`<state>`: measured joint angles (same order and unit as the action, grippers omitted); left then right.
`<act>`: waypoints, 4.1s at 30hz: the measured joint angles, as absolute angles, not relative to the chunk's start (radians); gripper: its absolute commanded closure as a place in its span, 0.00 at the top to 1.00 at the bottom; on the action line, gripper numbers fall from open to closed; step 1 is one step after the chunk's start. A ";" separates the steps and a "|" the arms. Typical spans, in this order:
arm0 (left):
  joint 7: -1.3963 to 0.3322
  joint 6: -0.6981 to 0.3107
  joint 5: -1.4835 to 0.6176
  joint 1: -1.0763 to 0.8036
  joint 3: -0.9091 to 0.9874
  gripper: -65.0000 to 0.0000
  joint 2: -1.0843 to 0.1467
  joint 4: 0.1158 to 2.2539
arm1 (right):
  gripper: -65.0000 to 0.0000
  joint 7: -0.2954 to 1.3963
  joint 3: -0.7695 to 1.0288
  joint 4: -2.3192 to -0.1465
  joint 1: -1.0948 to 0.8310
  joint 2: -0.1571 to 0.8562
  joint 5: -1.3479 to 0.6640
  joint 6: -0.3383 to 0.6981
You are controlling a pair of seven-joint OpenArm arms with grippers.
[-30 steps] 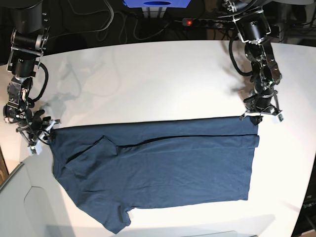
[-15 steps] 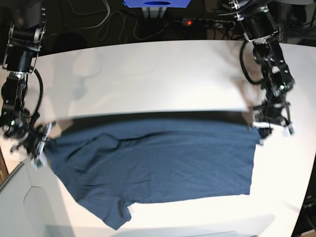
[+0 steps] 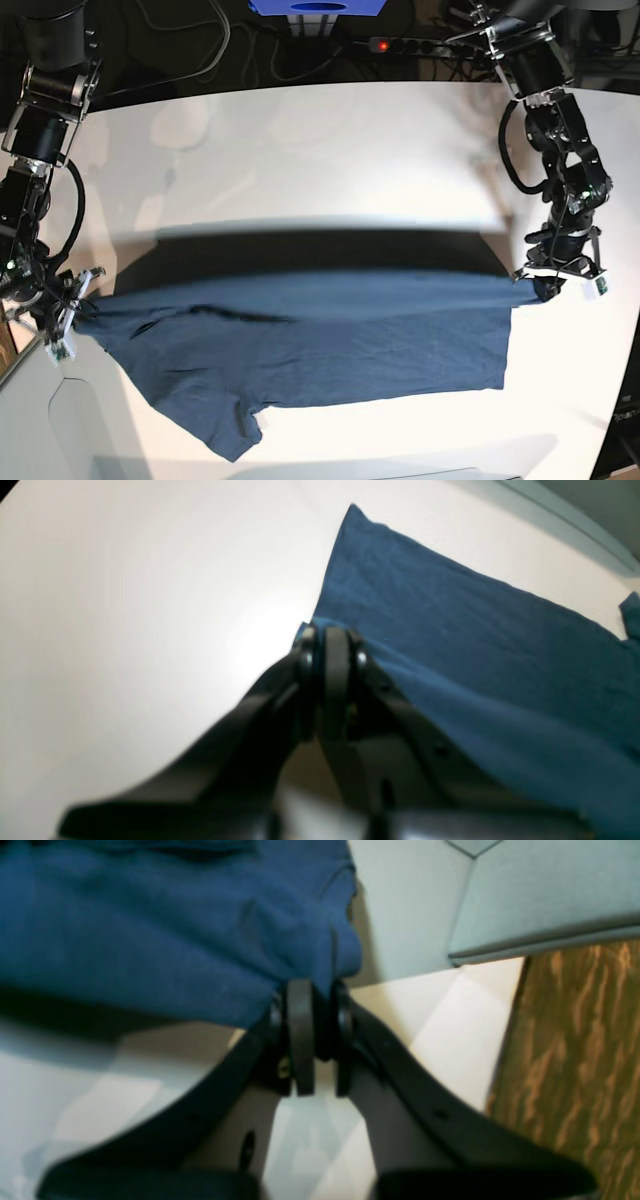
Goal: Fold the T-shirt properly
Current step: 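Grasp the folded edge with both grippers and drag it back toward the arms, then reach both grippers to the hem corners of the shirt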
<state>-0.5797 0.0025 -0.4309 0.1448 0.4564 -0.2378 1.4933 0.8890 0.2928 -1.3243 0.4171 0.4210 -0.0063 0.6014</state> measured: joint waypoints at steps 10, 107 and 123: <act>-0.574 -0.001 -0.430 0.099 0.456 0.00 -0.236 1.501 | 0.00 0.900 0.296 -1.335 0.387 0.417 0.003 0.602; -0.631 -0.002 -0.430 -0.472 0.760 0.44 -0.071 1.987 | 0.70 0.875 0.579 -1.926 -0.296 0.331 0.152 0.606; -0.734 -0.004 -0.321 0.171 0.486 0.59 -0.244 1.391 | 0.69 0.875 0.508 -1.926 -0.249 0.323 0.157 0.646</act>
<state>-0.7341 -0.0040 -0.3214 0.1715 0.4858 -0.2440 1.3911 0.8749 0.5083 -1.9263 -0.2489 0.3229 0.1574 0.6464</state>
